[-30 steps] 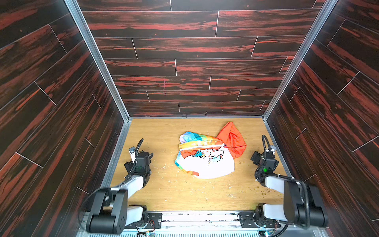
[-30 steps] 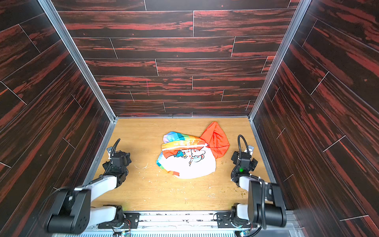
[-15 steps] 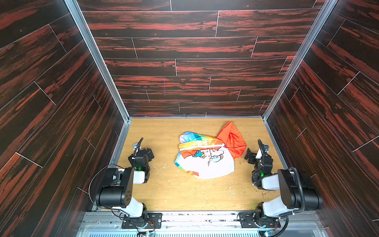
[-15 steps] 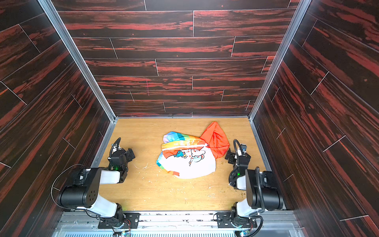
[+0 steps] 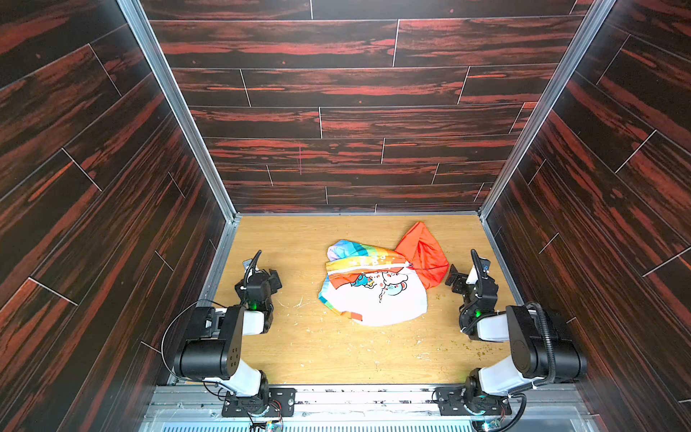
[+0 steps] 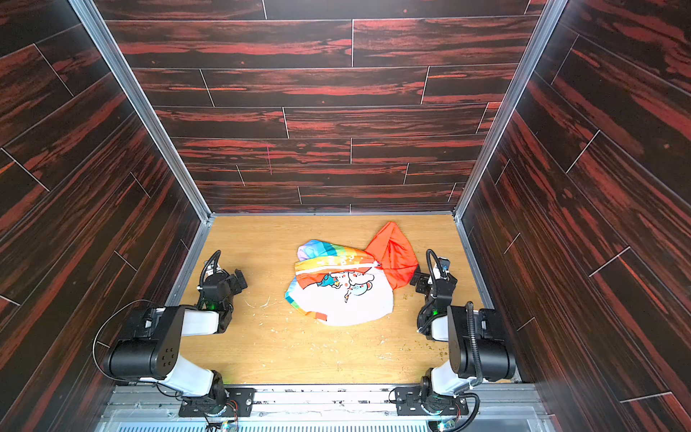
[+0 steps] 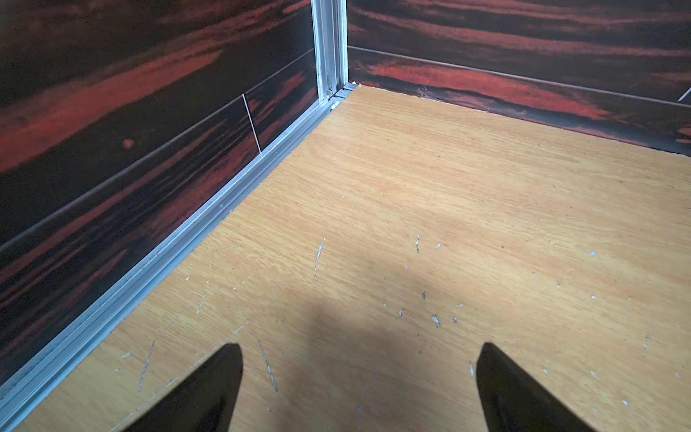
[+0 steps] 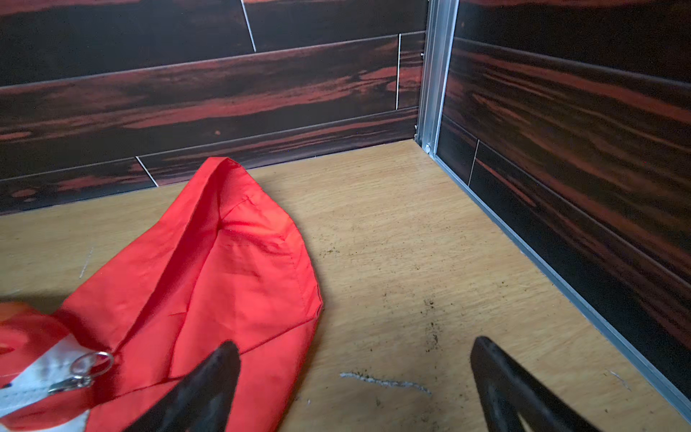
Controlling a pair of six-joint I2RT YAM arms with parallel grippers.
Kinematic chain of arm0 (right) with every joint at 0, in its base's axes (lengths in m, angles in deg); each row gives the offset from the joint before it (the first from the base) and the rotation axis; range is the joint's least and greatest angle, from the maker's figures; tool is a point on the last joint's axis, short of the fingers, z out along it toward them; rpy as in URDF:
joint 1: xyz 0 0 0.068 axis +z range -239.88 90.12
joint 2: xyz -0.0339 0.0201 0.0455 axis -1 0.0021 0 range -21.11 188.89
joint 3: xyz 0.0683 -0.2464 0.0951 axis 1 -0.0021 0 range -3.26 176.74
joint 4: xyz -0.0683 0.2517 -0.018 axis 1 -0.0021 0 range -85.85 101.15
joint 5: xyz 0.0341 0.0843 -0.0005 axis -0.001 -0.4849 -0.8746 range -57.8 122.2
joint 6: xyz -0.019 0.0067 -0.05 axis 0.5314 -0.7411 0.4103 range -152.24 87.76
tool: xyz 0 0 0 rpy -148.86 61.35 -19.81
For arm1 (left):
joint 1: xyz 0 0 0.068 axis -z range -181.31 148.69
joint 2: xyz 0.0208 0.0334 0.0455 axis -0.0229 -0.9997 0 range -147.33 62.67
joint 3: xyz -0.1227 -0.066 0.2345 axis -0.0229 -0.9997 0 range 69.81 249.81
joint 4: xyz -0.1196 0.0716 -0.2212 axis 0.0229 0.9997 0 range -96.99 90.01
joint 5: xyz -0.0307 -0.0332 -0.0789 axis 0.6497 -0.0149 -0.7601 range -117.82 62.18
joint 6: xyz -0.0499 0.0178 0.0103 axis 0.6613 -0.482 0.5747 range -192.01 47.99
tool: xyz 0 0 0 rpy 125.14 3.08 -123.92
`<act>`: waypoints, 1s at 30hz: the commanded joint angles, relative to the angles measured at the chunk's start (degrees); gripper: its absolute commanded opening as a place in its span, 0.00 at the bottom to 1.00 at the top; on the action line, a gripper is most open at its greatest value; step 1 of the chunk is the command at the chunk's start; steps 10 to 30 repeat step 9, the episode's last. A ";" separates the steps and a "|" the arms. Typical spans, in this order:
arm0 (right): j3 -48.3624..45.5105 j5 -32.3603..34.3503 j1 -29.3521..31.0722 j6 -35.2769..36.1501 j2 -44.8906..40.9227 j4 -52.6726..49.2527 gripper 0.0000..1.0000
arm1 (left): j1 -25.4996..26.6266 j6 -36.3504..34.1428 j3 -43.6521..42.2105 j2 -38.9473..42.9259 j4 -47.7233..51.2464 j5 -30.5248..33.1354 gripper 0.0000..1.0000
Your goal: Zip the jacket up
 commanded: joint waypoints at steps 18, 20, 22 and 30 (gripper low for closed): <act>0.57 -3.16 -0.23 1.30 0.83 1.24 0.99 | -0.08 -1.28 1.63 1.28 0.67 -0.60 1.00; 0.57 -3.16 -0.23 1.30 0.83 1.24 0.99 | -0.08 -1.28 1.63 1.28 0.67 -0.60 1.00; 0.57 -3.16 -0.23 1.30 0.83 1.24 0.99 | -0.08 -1.28 1.63 1.28 0.67 -0.60 1.00; 0.57 -3.16 -0.23 1.30 0.83 1.24 0.99 | -0.08 -1.28 1.63 1.28 0.67 -0.60 1.00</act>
